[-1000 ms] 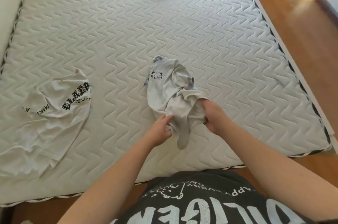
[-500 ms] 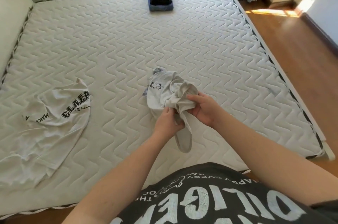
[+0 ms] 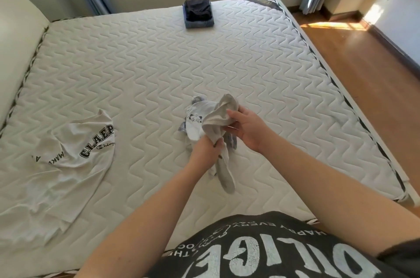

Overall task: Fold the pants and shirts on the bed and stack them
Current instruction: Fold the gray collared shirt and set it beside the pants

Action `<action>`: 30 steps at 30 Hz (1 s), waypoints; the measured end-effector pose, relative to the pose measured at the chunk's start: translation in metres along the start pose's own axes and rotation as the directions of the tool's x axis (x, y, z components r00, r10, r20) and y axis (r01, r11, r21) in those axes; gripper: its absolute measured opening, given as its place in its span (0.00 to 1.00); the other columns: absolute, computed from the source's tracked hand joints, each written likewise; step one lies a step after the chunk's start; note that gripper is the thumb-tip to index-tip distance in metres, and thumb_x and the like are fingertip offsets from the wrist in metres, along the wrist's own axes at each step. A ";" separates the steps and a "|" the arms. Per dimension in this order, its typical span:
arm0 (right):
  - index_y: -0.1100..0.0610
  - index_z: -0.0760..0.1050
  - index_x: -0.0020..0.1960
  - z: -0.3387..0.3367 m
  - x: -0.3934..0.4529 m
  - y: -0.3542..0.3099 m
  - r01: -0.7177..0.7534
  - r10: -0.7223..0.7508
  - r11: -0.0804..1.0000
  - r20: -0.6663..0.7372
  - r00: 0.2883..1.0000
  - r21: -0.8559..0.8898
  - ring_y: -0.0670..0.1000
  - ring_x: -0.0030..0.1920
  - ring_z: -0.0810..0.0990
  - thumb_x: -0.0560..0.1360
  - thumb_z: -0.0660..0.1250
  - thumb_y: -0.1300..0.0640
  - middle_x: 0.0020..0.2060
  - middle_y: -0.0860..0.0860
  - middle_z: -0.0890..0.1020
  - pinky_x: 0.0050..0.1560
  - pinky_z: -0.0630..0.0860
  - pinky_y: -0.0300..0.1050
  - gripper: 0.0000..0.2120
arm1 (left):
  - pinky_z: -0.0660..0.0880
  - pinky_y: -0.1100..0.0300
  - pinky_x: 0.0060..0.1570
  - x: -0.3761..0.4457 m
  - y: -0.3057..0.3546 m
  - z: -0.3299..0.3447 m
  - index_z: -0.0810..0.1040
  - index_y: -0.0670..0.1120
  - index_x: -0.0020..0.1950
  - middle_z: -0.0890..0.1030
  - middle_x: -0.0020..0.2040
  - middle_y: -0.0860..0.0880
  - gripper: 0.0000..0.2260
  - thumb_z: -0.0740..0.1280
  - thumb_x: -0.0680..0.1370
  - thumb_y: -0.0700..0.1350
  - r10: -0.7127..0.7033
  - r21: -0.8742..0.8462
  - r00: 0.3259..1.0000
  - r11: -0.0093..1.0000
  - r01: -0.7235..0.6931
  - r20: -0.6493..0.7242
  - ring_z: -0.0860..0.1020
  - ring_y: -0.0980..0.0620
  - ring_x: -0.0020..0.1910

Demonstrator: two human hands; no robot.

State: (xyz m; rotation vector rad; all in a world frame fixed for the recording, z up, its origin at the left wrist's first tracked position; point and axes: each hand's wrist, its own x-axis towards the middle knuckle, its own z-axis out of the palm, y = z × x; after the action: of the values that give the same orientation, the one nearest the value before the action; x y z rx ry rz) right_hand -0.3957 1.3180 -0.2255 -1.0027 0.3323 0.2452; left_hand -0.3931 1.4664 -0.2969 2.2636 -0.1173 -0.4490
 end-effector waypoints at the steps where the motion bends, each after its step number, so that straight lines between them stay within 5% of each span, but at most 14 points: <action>1: 0.57 0.76 0.59 -0.006 0.002 0.003 0.002 -0.003 0.999 -0.018 1.000 -0.054 0.50 0.45 0.84 0.81 0.62 0.61 0.46 0.52 0.84 0.48 0.81 0.44 0.08 | 0.76 0.53 0.43 0.000 0.000 -0.005 0.79 0.37 0.52 0.82 0.44 0.41 0.16 0.63 0.81 0.50 -0.024 -0.030 1.000 0.999 0.024 0.004 0.81 0.41 0.45; 8: 0.50 0.75 0.53 -0.033 -0.008 0.056 -0.115 -0.032 0.874 -0.291 0.956 -0.473 0.50 0.44 0.82 0.81 0.59 0.44 0.48 0.53 0.83 0.48 0.78 0.45 0.11 | 0.83 0.51 0.41 0.004 0.010 -0.027 0.81 0.41 0.42 0.84 0.41 0.40 0.16 0.66 0.80 0.51 -0.119 -0.348 0.993 0.932 0.106 -0.016 0.84 0.47 0.38; 12: 0.47 0.74 0.62 -0.032 -0.030 0.082 -0.114 0.011 0.722 -0.153 0.988 -0.682 0.46 0.53 0.81 0.76 0.65 0.38 0.52 0.45 0.82 0.54 0.76 0.43 0.19 | 0.82 0.55 0.36 0.006 0.016 -0.031 0.81 0.47 0.41 0.84 0.37 0.48 0.09 0.69 0.79 0.48 -0.141 -0.563 0.990 0.819 0.111 -0.011 0.85 0.48 0.39; 16: 0.46 0.76 0.55 -0.022 -0.033 0.085 -0.036 -0.040 0.641 -0.080 0.996 -0.767 0.44 0.50 0.80 0.77 0.68 0.48 0.49 0.45 0.83 0.45 0.72 0.34 0.08 | 0.82 0.55 0.36 0.004 0.023 -0.028 0.82 0.45 0.42 0.84 0.33 0.50 0.09 0.70 0.78 0.49 -0.147 -0.595 0.988 0.791 0.142 0.041 0.85 0.49 0.36; 20: 0.57 0.79 0.52 -0.020 -0.030 0.079 0.089 -0.208 0.539 -0.029 0.978 -0.838 0.52 0.46 0.78 0.79 0.63 0.61 0.44 0.53 0.83 0.43 0.71 0.41 0.06 | 0.81 0.56 0.34 -0.001 0.023 -0.028 0.83 0.43 0.42 0.85 0.37 0.46 0.11 0.71 0.77 0.50 -0.114 -0.584 0.992 0.803 0.119 0.047 0.85 0.47 0.38; 24: 0.50 0.80 0.54 -0.032 -0.035 0.075 0.086 -0.133 0.692 -0.010 0.991 -0.717 0.50 0.50 0.82 0.82 0.63 0.56 0.48 0.50 0.84 0.47 0.81 0.46 0.08 | 0.75 0.57 0.33 0.001 0.017 -0.039 0.75 0.46 0.31 0.78 0.31 0.50 0.21 0.67 0.78 0.58 -0.002 -0.143 0.998 0.990 -0.006 -0.057 0.78 0.50 0.34; 27: 0.46 0.82 0.51 -0.040 -0.035 0.075 0.017 -0.059 0.778 -0.046 0.997 -0.628 0.51 0.49 0.85 0.82 0.63 0.53 0.49 0.53 0.85 0.49 0.83 0.51 0.09 | 0.73 0.55 0.46 0.006 0.009 -0.045 0.80 0.40 0.37 0.74 0.46 0.46 0.25 0.64 0.78 0.61 0.091 0.116 0.995 0.990 -0.086 -0.044 0.76 0.48 0.46; 30: 0.47 0.82 0.54 -0.046 -0.029 0.076 0.036 -0.113 0.717 -0.065 0.991 -0.697 0.52 0.49 0.84 0.82 0.62 0.51 0.49 0.52 0.85 0.52 0.82 0.56 0.10 | 0.64 0.56 0.48 0.007 0.002 -0.048 0.83 0.42 0.43 0.72 0.51 0.50 0.26 0.61 0.78 0.64 0.181 0.365 0.984 0.916 -0.169 0.001 0.69 0.51 0.51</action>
State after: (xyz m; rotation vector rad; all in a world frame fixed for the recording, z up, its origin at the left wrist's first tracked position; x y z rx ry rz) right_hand -0.4565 1.3162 -0.2962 -1.7876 0.2945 0.2491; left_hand -0.3690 1.4971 -0.2678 2.5937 -0.4142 -0.3132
